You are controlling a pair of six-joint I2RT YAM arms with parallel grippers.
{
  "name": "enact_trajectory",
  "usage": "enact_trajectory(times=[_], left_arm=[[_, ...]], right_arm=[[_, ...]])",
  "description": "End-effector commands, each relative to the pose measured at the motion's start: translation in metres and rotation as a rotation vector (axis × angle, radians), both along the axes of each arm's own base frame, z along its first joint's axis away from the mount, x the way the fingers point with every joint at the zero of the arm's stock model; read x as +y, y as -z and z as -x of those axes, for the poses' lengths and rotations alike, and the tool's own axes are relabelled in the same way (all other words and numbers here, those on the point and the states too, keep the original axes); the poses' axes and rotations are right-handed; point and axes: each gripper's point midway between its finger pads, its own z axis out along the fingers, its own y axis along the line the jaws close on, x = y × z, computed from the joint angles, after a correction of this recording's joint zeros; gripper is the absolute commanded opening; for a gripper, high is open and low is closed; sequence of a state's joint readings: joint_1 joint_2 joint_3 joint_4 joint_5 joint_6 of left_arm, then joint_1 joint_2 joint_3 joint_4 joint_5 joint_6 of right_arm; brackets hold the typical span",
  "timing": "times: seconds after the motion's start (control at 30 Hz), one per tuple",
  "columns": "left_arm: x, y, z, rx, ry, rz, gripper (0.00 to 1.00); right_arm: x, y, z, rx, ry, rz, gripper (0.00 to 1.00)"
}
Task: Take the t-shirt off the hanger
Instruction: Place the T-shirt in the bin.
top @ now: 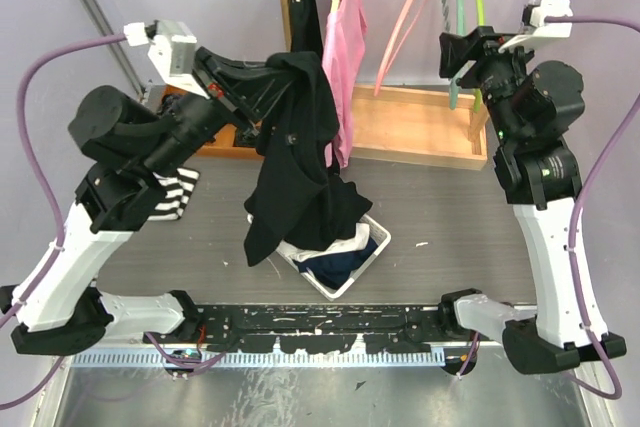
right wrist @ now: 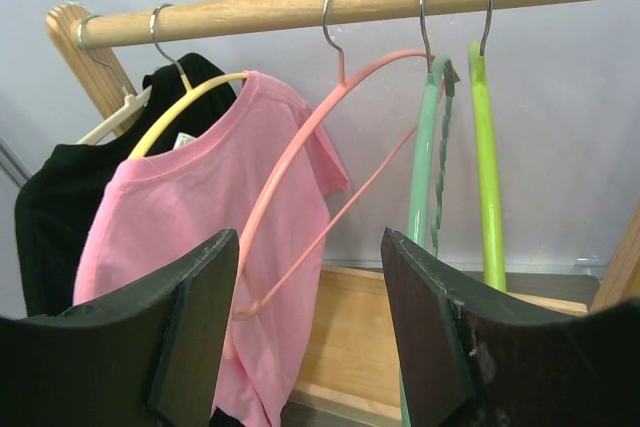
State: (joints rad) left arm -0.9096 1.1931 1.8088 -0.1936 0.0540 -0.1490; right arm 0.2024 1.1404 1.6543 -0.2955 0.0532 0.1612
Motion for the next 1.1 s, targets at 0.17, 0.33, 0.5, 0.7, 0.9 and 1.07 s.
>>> enact_trajectory(times=[0.17, 0.33, 0.5, 0.7, 0.9, 1.07], left_arm=[[0.002, 0.048, -0.020, 0.064, -0.089, -0.065, 0.00], [0.009, 0.089, -0.033, 0.116, -0.173, -0.143, 0.00], [0.014, 0.127, -0.038, 0.172, -0.211, -0.200, 0.00], [0.029, 0.176, -0.043, 0.251, -0.283, -0.247, 0.00], [0.033, 0.235, -0.041, 0.354, -0.299, -0.339, 0.00], [0.031, 0.282, -0.036, 0.443, -0.276, -0.395, 0.00]], right_arm=[[0.002, -0.018, 0.042, -0.073, -0.057, -0.023, 0.65], [0.002, -0.010, 0.049, -0.065, -0.066, -0.033, 0.65], [0.002, -0.002, 0.052, -0.053, -0.072, -0.039, 0.65], [0.003, 0.006, 0.056, -0.042, -0.079, -0.043, 0.65], [0.003, 0.013, 0.057, -0.032, -0.082, -0.048, 0.65], [0.004, 0.013, 0.059, -0.034, -0.087, -0.054, 0.65]])
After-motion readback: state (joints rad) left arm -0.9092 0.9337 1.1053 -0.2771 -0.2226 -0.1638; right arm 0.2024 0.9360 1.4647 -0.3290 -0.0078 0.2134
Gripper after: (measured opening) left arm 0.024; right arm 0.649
